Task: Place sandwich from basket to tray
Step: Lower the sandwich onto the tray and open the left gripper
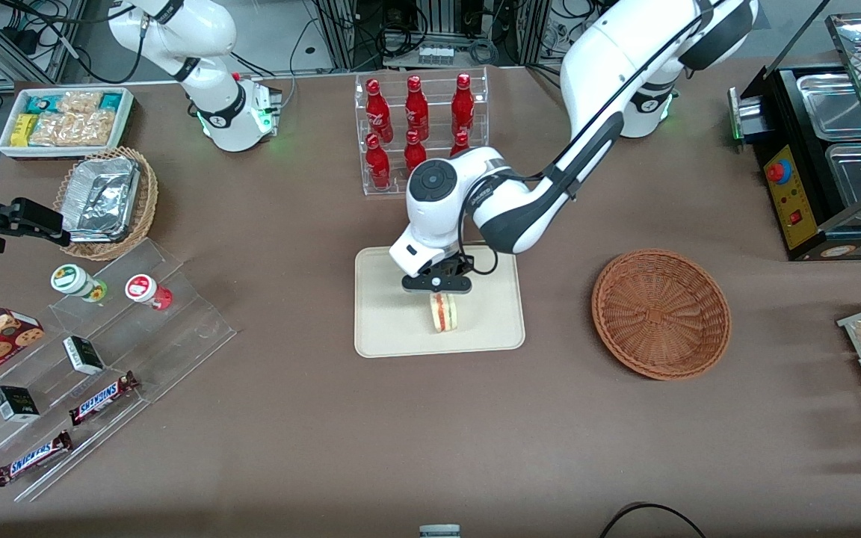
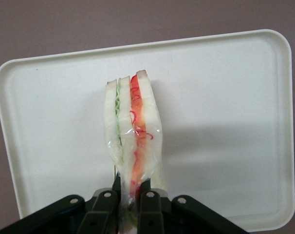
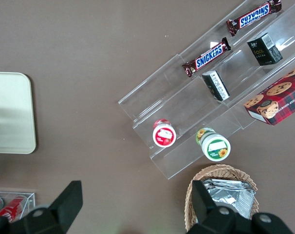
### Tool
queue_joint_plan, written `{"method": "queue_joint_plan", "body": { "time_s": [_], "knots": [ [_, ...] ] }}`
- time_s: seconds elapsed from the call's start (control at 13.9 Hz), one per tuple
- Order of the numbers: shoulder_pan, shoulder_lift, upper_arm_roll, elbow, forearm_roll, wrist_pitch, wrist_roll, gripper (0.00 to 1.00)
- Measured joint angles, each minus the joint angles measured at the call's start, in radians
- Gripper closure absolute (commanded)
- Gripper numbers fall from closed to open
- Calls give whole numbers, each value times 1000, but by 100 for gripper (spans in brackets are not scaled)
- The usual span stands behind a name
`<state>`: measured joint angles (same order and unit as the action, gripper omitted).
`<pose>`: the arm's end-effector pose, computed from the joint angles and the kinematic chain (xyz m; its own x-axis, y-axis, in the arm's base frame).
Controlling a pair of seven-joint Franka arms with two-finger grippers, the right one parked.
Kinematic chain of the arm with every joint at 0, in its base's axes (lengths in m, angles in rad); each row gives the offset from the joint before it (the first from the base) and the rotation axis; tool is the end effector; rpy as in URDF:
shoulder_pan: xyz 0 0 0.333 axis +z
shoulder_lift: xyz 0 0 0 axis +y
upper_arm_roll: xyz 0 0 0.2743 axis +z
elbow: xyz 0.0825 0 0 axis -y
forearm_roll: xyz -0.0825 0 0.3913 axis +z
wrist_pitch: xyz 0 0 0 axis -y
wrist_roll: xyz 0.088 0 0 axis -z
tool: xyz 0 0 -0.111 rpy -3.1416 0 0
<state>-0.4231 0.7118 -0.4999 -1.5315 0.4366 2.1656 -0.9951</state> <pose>0.4625 -0.5099 0.2361 0.9967 -0.0652 0.0493 -0.0648 -0.9979 -0.0081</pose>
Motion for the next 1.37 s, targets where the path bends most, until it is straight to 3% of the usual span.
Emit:
{"method": "queue_joint_plan", "body": {
  "time_s": [0.36, 0.43, 0.58, 1.08, 1.37],
  "knots": [
    [-13, 54, 0, 21, 15, 53, 0, 99],
    [-14, 58, 0, 21, 16, 55, 0, 77],
    [-14, 60, 0, 22, 16, 56, 0, 3],
    [-13, 41, 0, 57, 19, 29, -27, 1],
    [23, -64, 4, 78, -24, -94, -44, 1]
  ]
}}
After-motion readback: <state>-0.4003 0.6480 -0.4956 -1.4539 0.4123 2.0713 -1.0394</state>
